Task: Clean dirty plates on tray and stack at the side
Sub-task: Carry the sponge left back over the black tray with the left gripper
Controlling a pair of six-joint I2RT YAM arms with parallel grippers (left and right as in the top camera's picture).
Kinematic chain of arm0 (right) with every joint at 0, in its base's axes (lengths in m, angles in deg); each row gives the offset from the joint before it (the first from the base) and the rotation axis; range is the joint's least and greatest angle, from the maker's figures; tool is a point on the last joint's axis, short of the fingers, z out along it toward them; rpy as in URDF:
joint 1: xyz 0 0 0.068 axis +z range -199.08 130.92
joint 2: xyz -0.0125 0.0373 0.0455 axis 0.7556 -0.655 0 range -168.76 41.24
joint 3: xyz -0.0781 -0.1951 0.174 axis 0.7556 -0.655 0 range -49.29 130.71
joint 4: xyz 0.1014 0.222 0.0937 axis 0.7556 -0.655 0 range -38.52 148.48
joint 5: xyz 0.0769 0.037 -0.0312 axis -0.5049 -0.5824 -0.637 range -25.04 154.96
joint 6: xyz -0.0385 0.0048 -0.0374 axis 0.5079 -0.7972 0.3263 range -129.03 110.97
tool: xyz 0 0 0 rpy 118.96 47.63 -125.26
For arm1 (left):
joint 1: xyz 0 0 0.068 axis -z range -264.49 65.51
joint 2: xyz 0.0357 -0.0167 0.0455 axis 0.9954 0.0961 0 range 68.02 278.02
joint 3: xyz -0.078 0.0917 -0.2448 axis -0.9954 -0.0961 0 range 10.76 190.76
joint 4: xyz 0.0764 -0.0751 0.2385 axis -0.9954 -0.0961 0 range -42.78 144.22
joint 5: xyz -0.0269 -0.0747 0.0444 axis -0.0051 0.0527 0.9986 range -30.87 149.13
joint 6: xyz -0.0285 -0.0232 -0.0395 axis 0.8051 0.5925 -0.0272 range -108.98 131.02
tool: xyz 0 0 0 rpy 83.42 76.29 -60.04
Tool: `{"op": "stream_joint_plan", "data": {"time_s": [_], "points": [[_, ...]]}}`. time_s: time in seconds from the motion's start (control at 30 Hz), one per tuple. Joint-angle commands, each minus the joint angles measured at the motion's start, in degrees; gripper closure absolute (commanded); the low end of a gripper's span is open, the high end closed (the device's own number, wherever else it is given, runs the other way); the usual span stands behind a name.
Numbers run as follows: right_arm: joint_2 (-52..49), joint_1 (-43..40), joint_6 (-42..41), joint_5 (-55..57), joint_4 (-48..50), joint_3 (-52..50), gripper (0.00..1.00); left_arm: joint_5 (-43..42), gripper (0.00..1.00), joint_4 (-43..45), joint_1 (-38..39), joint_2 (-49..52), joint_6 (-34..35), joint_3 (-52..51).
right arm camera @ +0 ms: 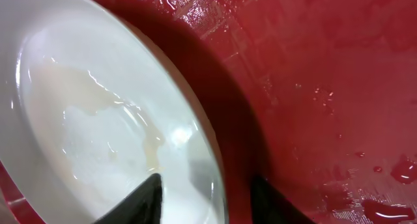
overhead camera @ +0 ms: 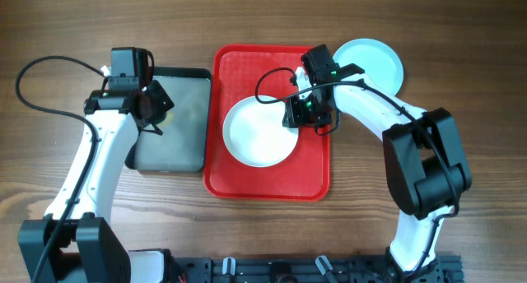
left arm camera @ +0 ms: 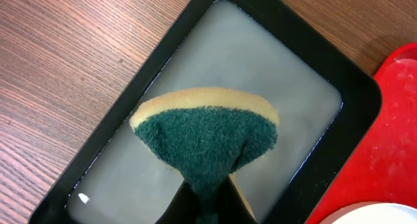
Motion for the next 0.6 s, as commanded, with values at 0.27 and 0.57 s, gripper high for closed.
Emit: {"op": "stream_joint_plan", "data": {"time_s": [0.27, 0.57], "points": [[0.17, 0.24, -1.99, 1.64, 0.81, -0.37, 0.62, -1.70, 0.96, 5.07, -0.15, -0.15, -4.04, 0.28], [0.17, 0.79, -3.41, 4.00, 1.38, -1.18, 0.70, -4.66, 0.96, 7.50, -0.17, -0.15, -8.35, 0.28]]}}
